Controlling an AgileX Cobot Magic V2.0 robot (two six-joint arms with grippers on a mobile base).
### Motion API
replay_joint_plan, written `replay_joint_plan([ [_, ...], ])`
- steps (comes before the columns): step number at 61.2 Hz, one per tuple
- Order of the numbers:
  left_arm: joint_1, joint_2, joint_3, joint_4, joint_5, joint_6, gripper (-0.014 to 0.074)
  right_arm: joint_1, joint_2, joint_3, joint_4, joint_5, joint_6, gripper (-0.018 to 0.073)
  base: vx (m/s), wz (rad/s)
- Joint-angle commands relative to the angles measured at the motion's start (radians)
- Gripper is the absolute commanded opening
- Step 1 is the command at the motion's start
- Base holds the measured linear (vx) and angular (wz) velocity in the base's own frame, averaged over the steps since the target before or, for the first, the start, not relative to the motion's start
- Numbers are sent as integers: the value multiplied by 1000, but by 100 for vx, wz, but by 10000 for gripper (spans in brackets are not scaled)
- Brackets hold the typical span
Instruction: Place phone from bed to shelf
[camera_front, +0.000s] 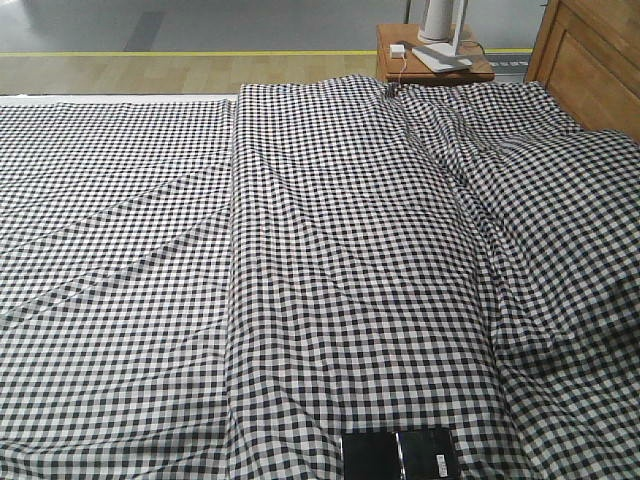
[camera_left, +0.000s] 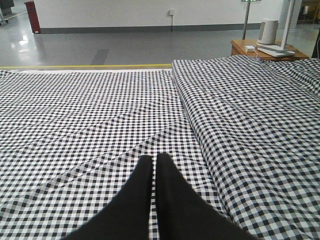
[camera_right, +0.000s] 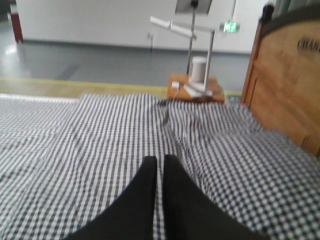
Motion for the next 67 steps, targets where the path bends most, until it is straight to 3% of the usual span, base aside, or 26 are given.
replay_joint_plan([
  [1, -5, -5, 3, -9, -65, -4, 1, -5, 43, -33, -2, -56, 16, 87, 0, 0],
  [25, -5, -5, 3, -9, -65, -4, 1, -5, 65, -33, -2, -72, 30, 541, 0, 0],
  [34, -5, -5, 3, -9, -65, -4, 1, -5, 65, -33, -2, -72, 30, 654, 0, 0],
  [45, -5, -5, 3, -9, -65, -4, 1, -5, 65, -33, -2, -71, 30, 675, 0, 0],
  [67, -5, -5, 3, -9, -65, -4, 1, -5, 65, -33, -2, -162, 25, 611, 0, 0],
])
